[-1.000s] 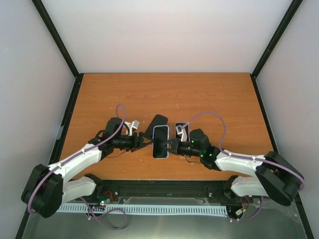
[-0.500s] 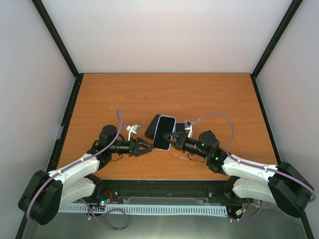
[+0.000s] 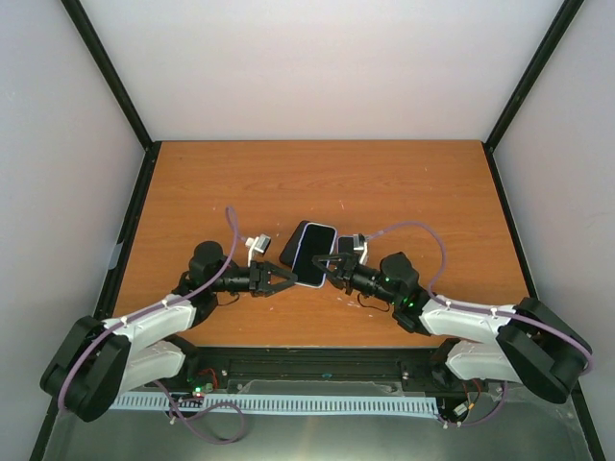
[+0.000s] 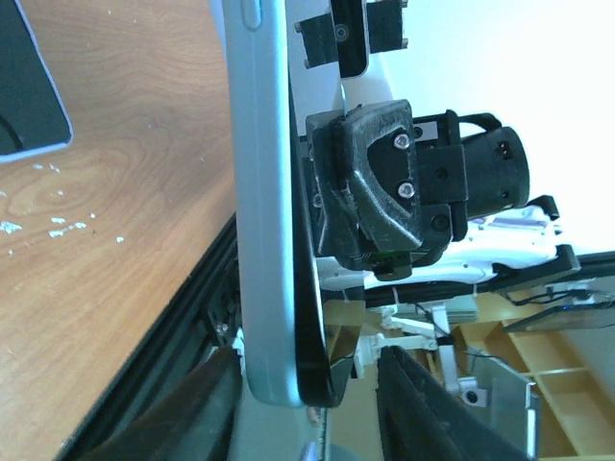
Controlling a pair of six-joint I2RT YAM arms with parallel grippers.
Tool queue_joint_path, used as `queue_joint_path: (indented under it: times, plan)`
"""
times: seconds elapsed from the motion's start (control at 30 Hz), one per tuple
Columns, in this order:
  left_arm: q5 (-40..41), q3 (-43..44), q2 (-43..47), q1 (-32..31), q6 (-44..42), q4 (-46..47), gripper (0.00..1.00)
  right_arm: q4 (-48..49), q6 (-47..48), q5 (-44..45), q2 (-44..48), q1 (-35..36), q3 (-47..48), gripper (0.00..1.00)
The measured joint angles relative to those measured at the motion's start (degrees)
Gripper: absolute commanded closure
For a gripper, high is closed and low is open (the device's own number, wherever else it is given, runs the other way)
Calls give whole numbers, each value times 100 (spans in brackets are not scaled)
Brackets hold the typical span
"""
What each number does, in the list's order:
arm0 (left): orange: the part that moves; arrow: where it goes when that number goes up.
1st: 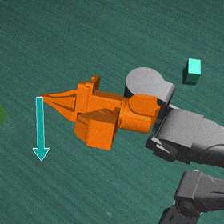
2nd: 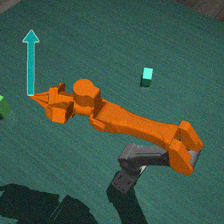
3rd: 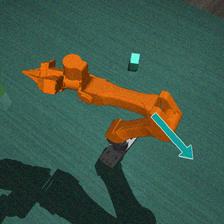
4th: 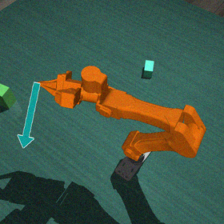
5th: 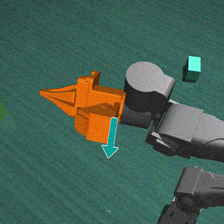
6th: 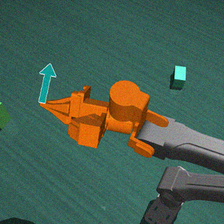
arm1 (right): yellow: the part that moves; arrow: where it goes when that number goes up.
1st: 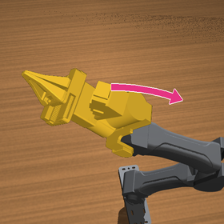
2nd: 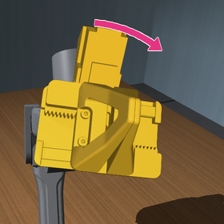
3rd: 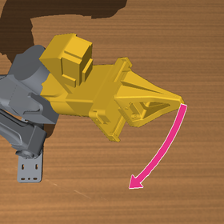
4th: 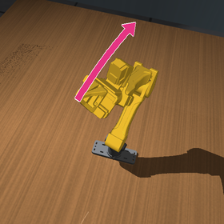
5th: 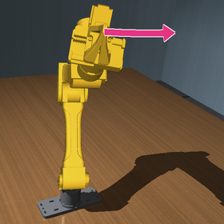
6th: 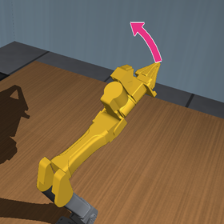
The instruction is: Put the phone into the phone case
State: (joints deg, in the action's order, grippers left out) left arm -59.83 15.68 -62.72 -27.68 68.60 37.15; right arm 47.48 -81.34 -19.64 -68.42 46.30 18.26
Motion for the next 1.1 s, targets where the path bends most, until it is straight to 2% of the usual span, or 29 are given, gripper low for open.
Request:
queue_joint_path:
  times: [0.1,0.23,0.33,0.47,0.6,0.7,0.77,0.8,0.83,0.87,0.93,1.1]
  plan:
    - [26,-9,-7,0,116,140,87,85,-85,-48,-55,2,-7,89]
    - [74,-22,-11,0,247,179,99,166,-20,-68,-72,4,-11,62]
    - [175,-22,-2,0,208,68,100,138,28,-162,-61,22,-31,52]
    - [293,-22,-2,0,201,-122,100,-81,157,-260,9,28,-44,51]
    - [400,-24,-2,0,219,-120,100,-284,249,-323,188,33,-111,42]
    - [538,-68,-2,0,306,-70,100,-468,328,-341,284,90,-122,40]
    - [595,-109,-2,0,396,-20,100,-533,378,-339,286,162,-122,44]
    - [614,-122,-2,0,428,0,100,-551,393,-339,278,203,-122,52]
    - [625,-131,-2,0,463,20,100,-542,398,-341,258,238,-122,68]
    - [627,-131,-2,0,485,42,100,-525,426,-348,236,260,-122,79]
    - [627,-131,0,0,544,118,100,-483,389,-326,136,275,-149,95]
    - [684,-173,74,4,590,42,100,-195,358,-306,116,297,-234,97]
